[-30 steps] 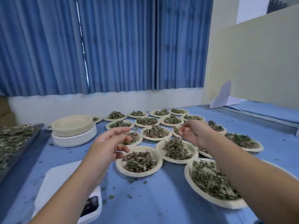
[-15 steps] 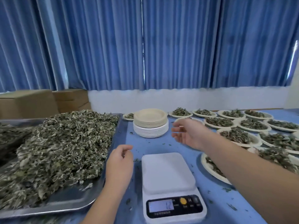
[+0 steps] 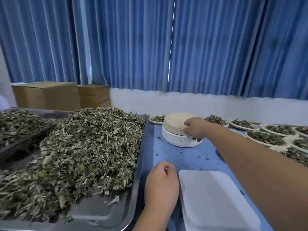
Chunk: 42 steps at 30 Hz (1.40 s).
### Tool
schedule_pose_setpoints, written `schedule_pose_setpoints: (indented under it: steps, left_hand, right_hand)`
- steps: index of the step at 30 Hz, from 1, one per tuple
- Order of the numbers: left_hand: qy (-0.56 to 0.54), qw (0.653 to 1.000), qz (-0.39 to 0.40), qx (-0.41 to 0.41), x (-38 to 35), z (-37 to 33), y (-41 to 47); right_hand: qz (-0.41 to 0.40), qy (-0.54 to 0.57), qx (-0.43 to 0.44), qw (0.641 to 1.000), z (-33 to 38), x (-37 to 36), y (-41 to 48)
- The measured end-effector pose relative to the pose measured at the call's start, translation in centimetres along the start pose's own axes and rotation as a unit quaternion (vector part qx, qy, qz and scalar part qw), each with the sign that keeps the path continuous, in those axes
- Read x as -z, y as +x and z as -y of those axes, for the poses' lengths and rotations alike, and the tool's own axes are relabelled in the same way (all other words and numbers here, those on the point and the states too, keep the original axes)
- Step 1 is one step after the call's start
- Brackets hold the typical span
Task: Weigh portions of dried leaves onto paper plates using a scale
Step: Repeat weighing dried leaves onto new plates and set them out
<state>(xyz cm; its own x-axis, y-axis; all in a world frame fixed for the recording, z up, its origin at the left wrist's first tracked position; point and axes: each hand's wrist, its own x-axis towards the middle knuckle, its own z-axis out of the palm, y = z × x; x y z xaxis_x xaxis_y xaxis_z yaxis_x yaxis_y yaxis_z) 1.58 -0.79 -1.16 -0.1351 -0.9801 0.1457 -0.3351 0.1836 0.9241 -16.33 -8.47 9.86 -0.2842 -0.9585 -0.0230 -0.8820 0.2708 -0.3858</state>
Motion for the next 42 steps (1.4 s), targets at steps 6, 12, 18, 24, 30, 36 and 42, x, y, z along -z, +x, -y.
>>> schedule_pose_setpoints:
  steps: [6,12,18,24,30,36,42]
  left_hand:
    - [-0.011,1.000,0.000,-0.003,0.1,0.1,0.1]
    - [-0.003,1.000,0.015,-0.001,0.0,0.1,0.1]
    - [-0.005,1.000,0.025,-0.008,0.2,0.0,0.1]
    - [-0.004,0.999,0.039,-0.009,0.5,-0.3,-0.2]
    - [-0.119,0.991,-0.044,-0.031,1.4,-2.1,-1.2]
    - [-0.342,0.935,0.028,0.090,2.5,-3.8,-2.3]
    - [-0.263,0.955,0.096,0.097,3.1,-3.5,-3.5]
  right_hand:
    - [-0.006,-0.057,0.001,0.998,0.5,-0.1,1.7]
    - [-0.042,0.029,-0.006,0.999,0.1,1.1,2.3]
    - [-0.112,0.153,-0.030,0.981,0.0,2.3,1.7]
    - [-0.248,0.272,-0.019,0.930,-2.6,2.1,-2.5]
    - [-0.267,0.410,0.008,0.872,-5.5,0.1,-9.9]
    - [-0.227,0.352,0.042,0.907,-7.7,-2.9,-16.3]
    - [-0.171,0.339,0.050,0.924,-8.6,-3.6,-19.2]
